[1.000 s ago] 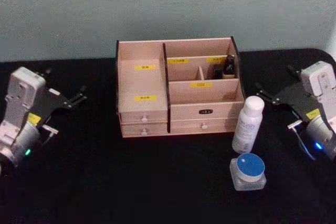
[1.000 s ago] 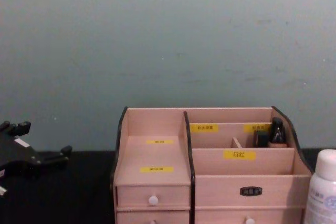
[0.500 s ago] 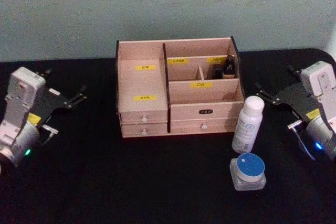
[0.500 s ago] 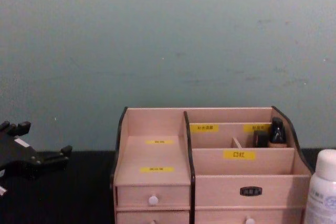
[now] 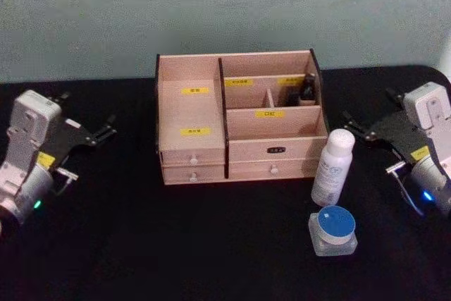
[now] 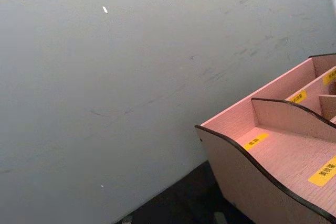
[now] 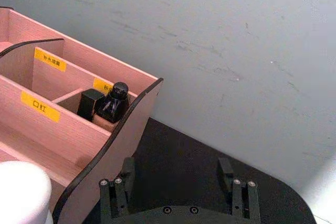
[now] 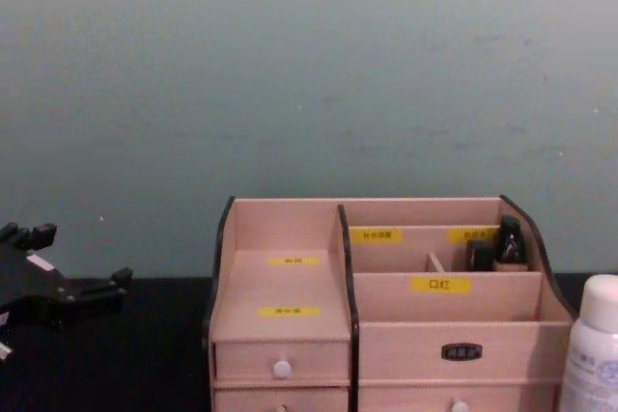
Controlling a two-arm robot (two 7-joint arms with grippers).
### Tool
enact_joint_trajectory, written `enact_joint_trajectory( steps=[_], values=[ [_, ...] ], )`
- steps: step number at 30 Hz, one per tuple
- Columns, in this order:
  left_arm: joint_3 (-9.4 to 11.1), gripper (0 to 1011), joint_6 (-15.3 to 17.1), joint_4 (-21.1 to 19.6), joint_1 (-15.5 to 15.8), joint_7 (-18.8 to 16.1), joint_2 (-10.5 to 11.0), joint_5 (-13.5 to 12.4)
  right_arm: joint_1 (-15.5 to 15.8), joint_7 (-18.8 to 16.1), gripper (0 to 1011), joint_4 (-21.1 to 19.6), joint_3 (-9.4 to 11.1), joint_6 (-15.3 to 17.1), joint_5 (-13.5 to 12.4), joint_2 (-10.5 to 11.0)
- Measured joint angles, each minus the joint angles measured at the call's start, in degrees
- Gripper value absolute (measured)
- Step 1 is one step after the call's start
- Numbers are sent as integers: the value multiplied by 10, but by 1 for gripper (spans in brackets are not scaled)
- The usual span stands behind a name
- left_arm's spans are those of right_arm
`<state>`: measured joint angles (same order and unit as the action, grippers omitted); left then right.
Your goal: Pick up the facial cleanser and watermelon frost from the table and place them into the tiered storage box.
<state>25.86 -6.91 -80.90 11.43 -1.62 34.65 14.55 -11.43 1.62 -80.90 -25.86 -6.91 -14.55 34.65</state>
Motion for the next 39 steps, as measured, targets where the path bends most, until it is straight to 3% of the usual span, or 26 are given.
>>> enact_joint_trajectory(
  steps=[39],
  values=[
    [0, 1001, 0, 0, 0, 0, 0, 0, 0, 0, 1000, 0, 0, 0, 0, 0]
  ],
)
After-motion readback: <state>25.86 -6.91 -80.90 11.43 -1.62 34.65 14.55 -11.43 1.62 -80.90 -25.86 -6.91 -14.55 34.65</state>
